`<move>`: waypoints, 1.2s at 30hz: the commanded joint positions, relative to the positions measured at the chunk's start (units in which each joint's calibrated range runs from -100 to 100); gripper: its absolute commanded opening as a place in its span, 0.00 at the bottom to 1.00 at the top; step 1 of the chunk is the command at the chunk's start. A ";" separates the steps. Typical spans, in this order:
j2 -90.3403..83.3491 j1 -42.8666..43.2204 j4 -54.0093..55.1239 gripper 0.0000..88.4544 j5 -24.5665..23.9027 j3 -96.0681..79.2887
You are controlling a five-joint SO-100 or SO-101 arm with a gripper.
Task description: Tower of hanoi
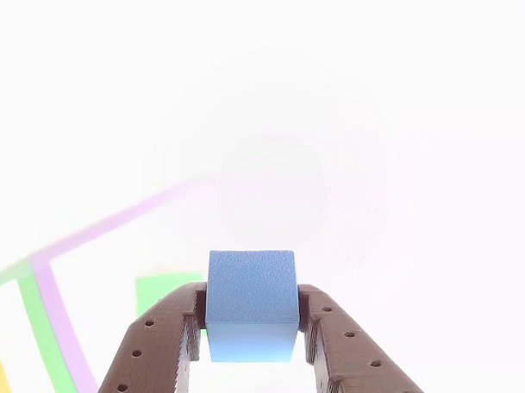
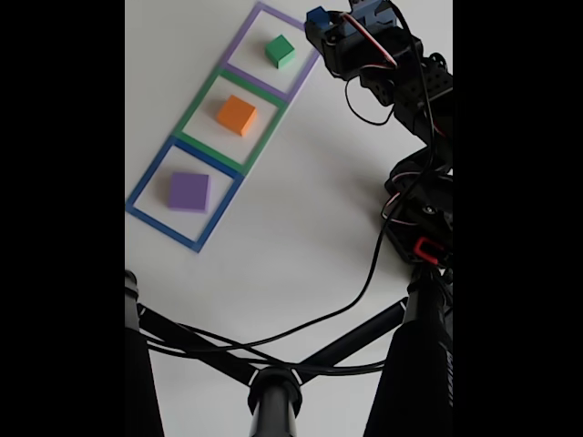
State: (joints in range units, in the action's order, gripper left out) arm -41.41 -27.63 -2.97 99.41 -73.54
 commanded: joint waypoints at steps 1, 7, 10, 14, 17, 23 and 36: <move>3.99 2.41 9.69 0.02 0.59 -0.55; 10.85 4.62 18.19 0.02 0.59 -0.46; 13.35 4.72 20.22 0.02 0.59 0.27; 17.87 4.72 24.99 0.02 0.59 0.54; 22.56 4.72 29.29 0.02 0.59 1.54; 29.90 4.72 35.28 0.02 0.59 3.54; 37.98 4.52 41.35 0.02 0.59 6.09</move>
State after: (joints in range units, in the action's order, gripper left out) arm -3.59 -23.05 36.12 100.00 -69.71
